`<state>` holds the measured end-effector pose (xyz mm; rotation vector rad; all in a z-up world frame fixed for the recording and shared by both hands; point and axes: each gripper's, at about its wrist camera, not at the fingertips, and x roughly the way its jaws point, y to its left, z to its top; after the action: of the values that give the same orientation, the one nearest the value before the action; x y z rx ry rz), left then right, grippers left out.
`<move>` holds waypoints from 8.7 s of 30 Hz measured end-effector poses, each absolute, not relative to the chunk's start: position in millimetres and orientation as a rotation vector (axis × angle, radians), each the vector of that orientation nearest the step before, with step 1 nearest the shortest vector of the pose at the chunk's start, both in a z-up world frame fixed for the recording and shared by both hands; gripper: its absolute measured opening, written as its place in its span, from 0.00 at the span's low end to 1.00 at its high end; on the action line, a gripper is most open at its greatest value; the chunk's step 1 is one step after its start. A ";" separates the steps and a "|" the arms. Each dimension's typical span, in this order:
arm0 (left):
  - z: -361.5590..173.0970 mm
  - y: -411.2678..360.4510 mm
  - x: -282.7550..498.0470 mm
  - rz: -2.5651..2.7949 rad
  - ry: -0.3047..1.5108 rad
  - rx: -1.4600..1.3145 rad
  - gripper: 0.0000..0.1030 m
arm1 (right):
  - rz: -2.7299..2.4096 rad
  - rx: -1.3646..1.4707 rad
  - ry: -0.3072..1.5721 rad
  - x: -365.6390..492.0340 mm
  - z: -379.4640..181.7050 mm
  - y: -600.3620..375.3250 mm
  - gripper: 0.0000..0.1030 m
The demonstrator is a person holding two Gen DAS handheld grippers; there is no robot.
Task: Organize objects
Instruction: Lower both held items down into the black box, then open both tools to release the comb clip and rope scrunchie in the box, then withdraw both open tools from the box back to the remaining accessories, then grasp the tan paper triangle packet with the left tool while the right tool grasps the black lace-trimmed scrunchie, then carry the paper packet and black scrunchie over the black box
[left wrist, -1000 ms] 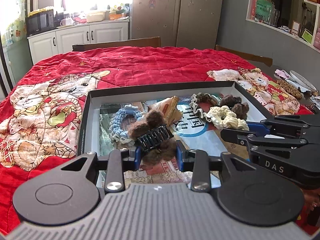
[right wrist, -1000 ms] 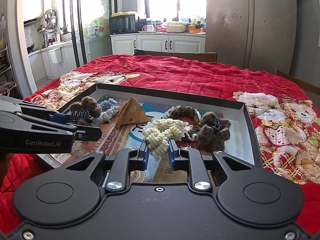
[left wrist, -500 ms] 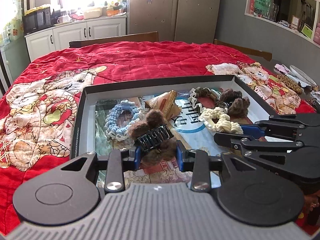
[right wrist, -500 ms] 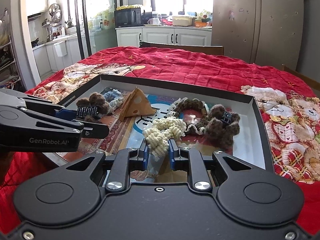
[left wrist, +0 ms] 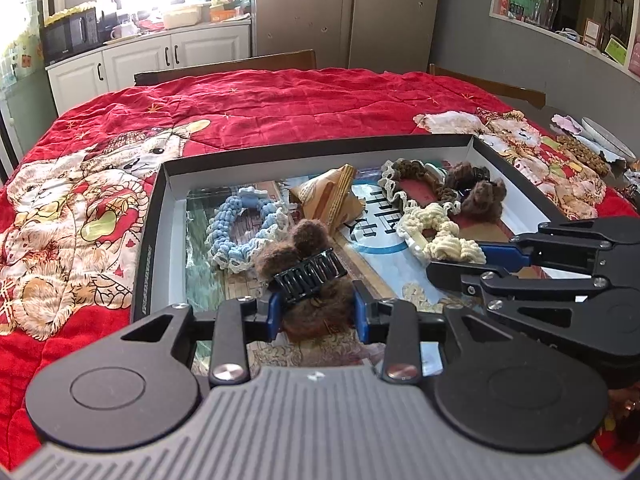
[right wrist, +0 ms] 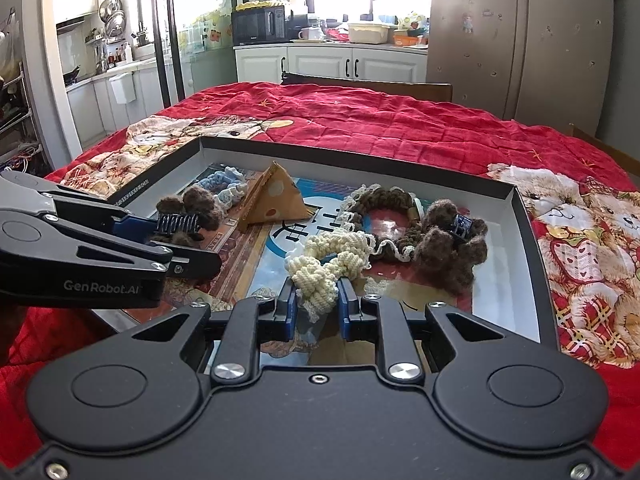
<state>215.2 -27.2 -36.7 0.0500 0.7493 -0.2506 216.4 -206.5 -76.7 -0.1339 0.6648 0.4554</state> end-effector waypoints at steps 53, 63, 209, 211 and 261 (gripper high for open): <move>-23.8 -25.1 202.4 -0.227 0.725 0.071 0.75 | 0.453 -0.120 0.646 208.6 -67.9 -211.2 0.48; -17.5 -22.3 195.9 -0.223 0.712 0.069 0.80 | 0.454 -0.109 0.631 201.7 -61.0 -216.4 0.52; -45.3 -39.8 95.2 -0.382 0.700 0.075 0.81 | 0.489 -0.038 0.674 69.2 -74.7 -256.3 0.16; -46.5 -41.9 97.4 -0.377 0.702 0.071 0.79 | 0.489 -0.040 0.675 69.1 -74.8 -256.8 0.16; -13.2 -45.6 68.4 -0.422 0.653 0.128 0.45 | 0.516 -0.072 0.586 44.0 -43.4 -272.1 0.12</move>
<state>68.4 -45.6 -13.2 0.1282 0.6527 -0.4219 44.0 -272.1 -43.4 -0.0720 0.5859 0.5164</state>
